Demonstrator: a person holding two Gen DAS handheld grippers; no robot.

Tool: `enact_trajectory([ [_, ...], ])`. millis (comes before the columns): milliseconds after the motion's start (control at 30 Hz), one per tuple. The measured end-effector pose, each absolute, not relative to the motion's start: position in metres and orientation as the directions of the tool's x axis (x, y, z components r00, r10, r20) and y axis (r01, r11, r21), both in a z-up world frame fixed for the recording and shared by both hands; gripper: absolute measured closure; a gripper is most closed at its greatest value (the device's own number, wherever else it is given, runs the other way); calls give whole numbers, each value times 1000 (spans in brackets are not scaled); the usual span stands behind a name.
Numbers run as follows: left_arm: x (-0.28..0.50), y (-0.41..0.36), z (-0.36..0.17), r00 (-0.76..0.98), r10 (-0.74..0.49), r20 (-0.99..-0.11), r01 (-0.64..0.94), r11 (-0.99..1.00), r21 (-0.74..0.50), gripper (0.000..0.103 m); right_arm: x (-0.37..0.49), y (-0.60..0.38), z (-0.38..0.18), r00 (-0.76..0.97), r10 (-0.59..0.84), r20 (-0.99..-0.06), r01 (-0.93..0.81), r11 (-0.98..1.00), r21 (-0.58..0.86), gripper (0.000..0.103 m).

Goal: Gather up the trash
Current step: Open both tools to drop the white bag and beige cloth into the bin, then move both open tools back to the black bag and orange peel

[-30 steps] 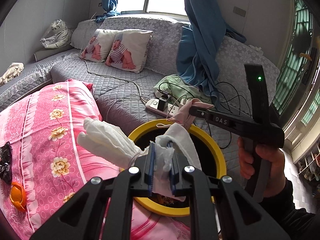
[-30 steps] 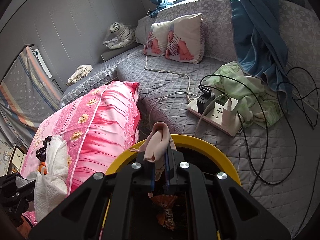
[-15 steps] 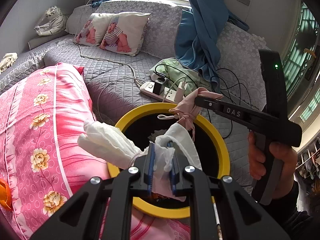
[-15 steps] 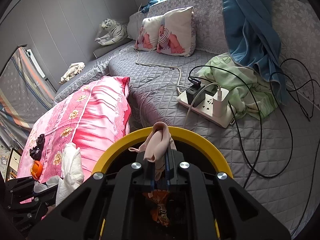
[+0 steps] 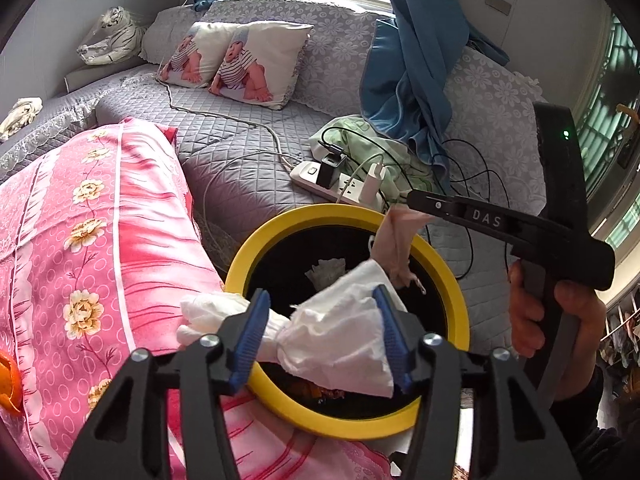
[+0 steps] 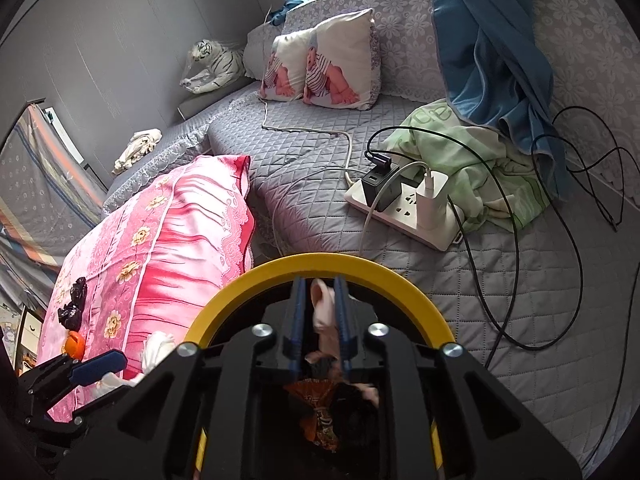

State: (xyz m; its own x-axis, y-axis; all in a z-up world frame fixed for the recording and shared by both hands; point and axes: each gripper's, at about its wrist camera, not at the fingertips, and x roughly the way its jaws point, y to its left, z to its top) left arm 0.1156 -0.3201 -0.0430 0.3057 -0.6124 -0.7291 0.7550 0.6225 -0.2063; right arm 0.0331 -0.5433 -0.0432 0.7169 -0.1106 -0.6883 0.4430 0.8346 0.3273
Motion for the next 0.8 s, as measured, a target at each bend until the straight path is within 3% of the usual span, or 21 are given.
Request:
enact_trajectory([
  [33, 117, -318, -42, 309, -611, -728, 752, 626, -207, 49, 31, -544, -42, 722, -114, -683, 445, 831, 332, 70],
  [167, 129, -304, -39, 334, -602, -725, 726, 655, -209, 49, 26, -545, -37, 729, -125, -673, 447, 832, 329, 70],
  [800, 160, -255, -20, 383, -618, -687, 644, 711, -280, 20, 24, -518, -1, 760, -127, -637, 396, 868, 299, 70],
])
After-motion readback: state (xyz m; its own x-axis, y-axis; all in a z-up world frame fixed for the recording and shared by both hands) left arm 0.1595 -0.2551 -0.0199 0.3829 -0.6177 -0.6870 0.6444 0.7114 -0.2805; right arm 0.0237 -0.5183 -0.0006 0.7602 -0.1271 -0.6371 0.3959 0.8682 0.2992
